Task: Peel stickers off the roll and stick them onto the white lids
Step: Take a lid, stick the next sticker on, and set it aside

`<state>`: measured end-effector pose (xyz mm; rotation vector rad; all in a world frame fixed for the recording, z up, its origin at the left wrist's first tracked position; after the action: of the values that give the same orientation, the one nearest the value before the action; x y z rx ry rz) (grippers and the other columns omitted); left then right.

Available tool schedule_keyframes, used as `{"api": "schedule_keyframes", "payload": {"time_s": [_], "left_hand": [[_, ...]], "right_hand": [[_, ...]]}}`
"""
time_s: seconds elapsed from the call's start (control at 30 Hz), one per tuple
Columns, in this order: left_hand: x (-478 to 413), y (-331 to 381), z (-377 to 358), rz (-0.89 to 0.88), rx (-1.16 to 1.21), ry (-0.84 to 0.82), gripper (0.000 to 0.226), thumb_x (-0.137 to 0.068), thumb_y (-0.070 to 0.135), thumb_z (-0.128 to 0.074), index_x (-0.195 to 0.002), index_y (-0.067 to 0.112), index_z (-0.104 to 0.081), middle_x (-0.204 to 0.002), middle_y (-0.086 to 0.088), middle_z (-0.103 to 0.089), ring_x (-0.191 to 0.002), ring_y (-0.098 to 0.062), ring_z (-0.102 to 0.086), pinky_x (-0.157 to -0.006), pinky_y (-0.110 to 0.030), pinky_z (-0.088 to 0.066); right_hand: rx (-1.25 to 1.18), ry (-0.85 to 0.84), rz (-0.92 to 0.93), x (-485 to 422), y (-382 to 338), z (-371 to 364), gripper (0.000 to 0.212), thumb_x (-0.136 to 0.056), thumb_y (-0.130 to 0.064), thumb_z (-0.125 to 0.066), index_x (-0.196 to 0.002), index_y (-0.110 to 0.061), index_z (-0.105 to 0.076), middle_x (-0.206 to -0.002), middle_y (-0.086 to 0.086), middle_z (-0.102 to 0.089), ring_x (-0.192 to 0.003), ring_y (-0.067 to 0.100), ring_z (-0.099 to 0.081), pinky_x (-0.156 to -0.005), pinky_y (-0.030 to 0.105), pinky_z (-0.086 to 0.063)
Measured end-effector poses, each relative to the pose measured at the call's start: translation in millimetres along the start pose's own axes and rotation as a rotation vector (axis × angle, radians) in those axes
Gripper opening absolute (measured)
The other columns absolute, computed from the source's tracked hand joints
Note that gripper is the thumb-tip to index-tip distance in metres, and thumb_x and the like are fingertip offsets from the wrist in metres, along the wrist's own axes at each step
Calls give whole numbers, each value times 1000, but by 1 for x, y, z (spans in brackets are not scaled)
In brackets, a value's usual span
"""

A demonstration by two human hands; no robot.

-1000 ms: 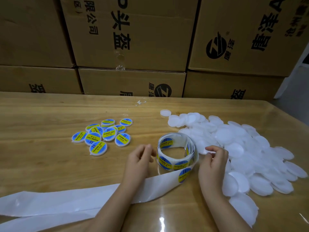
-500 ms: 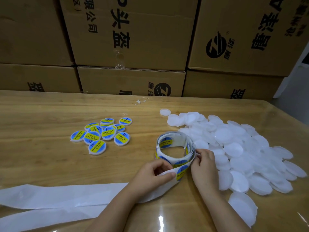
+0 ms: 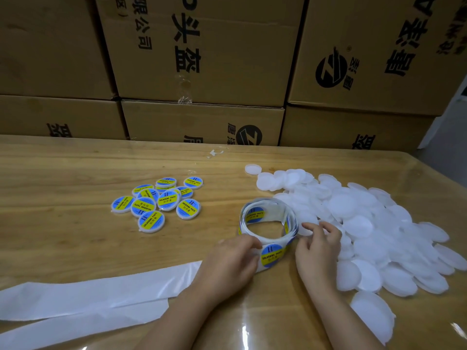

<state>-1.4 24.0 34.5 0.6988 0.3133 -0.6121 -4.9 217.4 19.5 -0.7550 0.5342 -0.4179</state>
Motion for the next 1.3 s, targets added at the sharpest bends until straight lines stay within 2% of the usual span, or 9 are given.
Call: {"api": "schedule_keyframes", "payload": {"time_s": [0.13, 0.37, 0.53, 0.67, 0.77, 0.87, 1.0, 1.17, 1.3], "left_hand": [[0, 11, -2, -140, -210, 17, 14, -84, 15, -53, -91, 20, -64, -85, 7, -64, -75, -16, -61, -62, -30, -42], [0, -7, -8, 50, -94, 20, 19, -89, 13, -54, -103, 21, -65, -102, 8, -60, -98, -12, -55, -79, -26, -33], [-3, -12, -8, 92, -42, 4, 26, -92, 10, -51, -113, 21, -62, -112, 8, -58, -106, -12, -52, -88, -23, -32], [-2, -17, -8, 136, 21, -6, 26, -90, 6, -51, -107, 20, -64, -106, 8, -57, -101, -11, -53, -89, -26, -36], [-1, -21, -9, 212, 263, -21, 19, -89, 9, -55, -91, 24, -67, -97, 8, -57, -93, -6, -56, -84, -21, -42], [-3, -30, -6, 384, 588, 9, 25, -95, 16, -54, -76, 25, -68, -90, 5, -63, -88, -3, -59, -78, -12, -41], [-3, -38, -4, 562, 968, 71, 38, -91, 38, -45, -81, 15, -73, -87, -5, -74, -86, -13, -68, -80, -19, -49], [-2, -44, -3, 601, 1168, 116, 23, -80, 33, -68, -80, 10, -67, -81, -12, -67, -77, -22, -63, -74, -30, -49], [-1, -47, 1, 595, 1183, 136, 19, -72, 34, -69, -76, 16, -71, -74, -11, -68, -68, -18, -64, -64, -24, -50]], "right_hand": [[102, -94, -44, 1, 1, -5, 34, -92, -10, -47, -124, -11, -59, -153, 8, -22, -136, 26, -24, -105, 37, -31], [72, -69, -24, -3, 6, -8, 36, -94, -12, -46, -127, -5, -56, -146, 6, -34, -132, 24, -33, -103, 35, -33], [-236, 23, -3, -1, 2, -3, 33, -94, -2, -45, -124, -1, -58, -134, 1, -41, -106, 3, -47, -85, 10, -34], [-336, 162, 210, 9, -15, 9, 31, -92, 5, -46, -119, 0, -59, -128, 0, -43, -111, 16, -54, -82, 2, -38], [-299, 197, 484, 23, -35, 14, 30, -90, -4, -45, -115, 2, -61, -127, 3, -46, -118, 8, -47, -94, 6, -36], [-278, 88, 709, 40, -53, 8, 33, -90, -9, -43, -113, 4, -62, -124, 5, -51, -118, 12, -51, -93, 24, -46], [-278, -53, 903, 57, -67, 2, 28, -85, -4, -49, -105, 5, -65, -119, 8, -57, -114, 15, -55, -94, 27, -46], [-233, -145, 950, 62, -71, -1, 22, -75, 3, -61, -95, -1, -71, -115, 6, -62, -103, 16, -60, -86, 29, -49], [-275, -142, 853, 56, -66, -4, 21, -82, -7, -52, -86, -6, -72, -111, 0, -64, -96, 14, -61, -77, 35, -51]]}}
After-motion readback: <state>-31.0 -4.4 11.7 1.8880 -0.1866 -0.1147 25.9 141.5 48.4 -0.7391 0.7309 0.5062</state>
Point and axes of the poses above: each hand's wrist, its own x-axis away from the middle knuckle, its own z-axis out of the back of the hand, y = z × x, the point moved 5 cm from there along -x, towards the middle knuckle
